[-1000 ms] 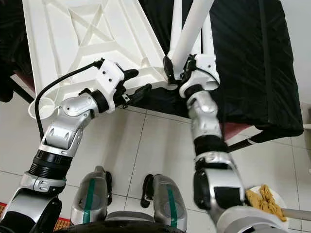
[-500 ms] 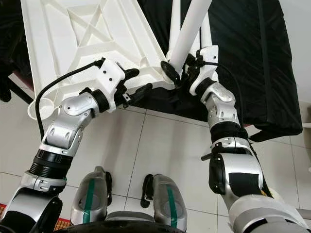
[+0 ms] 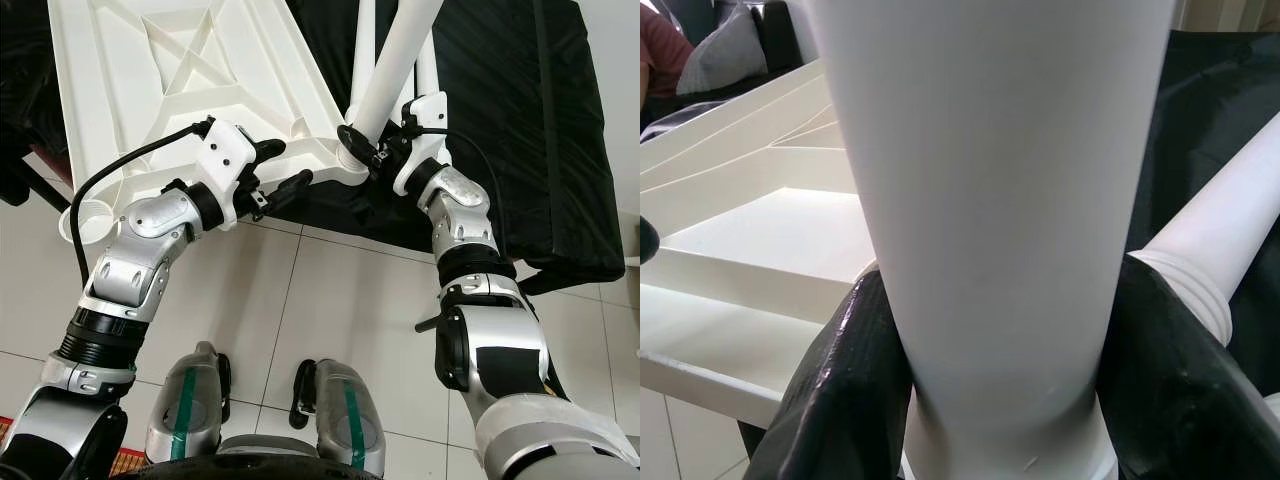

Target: Building children table

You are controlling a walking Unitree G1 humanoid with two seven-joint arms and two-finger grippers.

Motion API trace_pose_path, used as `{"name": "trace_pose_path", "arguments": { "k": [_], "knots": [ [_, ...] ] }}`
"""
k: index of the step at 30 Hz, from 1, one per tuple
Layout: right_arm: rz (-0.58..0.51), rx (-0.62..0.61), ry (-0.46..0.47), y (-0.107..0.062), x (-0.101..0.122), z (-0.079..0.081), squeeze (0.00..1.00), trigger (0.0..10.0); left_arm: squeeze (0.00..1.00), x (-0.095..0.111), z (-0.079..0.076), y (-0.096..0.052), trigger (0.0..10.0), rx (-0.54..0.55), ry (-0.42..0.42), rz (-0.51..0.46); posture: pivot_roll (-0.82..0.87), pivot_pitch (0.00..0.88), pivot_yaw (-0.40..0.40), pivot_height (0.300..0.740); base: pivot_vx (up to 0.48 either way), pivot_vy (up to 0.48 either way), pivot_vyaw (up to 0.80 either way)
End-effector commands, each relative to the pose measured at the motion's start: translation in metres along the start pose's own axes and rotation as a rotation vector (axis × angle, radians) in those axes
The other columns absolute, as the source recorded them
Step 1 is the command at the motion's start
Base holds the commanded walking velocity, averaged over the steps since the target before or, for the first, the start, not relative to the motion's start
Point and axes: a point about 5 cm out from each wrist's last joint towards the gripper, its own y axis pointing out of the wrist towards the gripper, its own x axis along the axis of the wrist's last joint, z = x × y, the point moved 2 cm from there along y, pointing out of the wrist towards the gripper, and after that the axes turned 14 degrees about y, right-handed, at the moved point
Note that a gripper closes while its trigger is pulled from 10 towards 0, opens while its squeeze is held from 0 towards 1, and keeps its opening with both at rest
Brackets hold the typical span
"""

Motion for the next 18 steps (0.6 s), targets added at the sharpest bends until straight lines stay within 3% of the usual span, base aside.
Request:
{"name": "trace_pose_path", "arguments": {
  "k": [1, 4, 5, 13, 18],
  "knots": [
    [-0.01, 0.008, 0.039, -0.003, -0.003, -0.001, 0.0, 0.0, 0.0, 0.0, 0.002, -0.001, 10.0, 0.049, -0.002, 0.014, 0.07, 0.031, -0.06, 0.74, 0.0, 0.0, 0.0],
    [-0.025, 0.003, 0.034, -0.004, -0.007, 0.002, 0.0, 0.0, 0.0, 0.0, 0.002, -0.002, 10.0, 0.045, -0.002, 0.017, 0.06, 0.036, -0.06, 0.74, 0.0, 0.0, 0.0],
    [-0.034, -0.008, 0.035, -0.003, -0.008, 0.004, 0.0, 10.0, 0.0, 0.0, 0.001, -0.002, 10.0, 0.044, -0.003, 0.017, 0.06, 0.041, -0.063, 0.74, 0.0, 0.0, 0.0],
    [-0.068, -0.042, 0.033, 0.001, -0.009, 0.012, 0.0, 10.0, 0.0, 0.0, 0.001, -0.002, 10.0, 0.049, -0.006, 0.018, 0.06, 0.05, -0.07, 0.74, 0.0, 0.0, 0.0],
    [-0.115, -0.135, 0.031, 0.005, -0.01, 0.018, 0.0, 10.0, 0.0, 0.0, 0.0, -0.003, 10.0, 0.054, -0.011, 0.019, 0.06, 0.054, -0.074, 0.74, 0.0, 0.0, 0.0]
  ]
}}
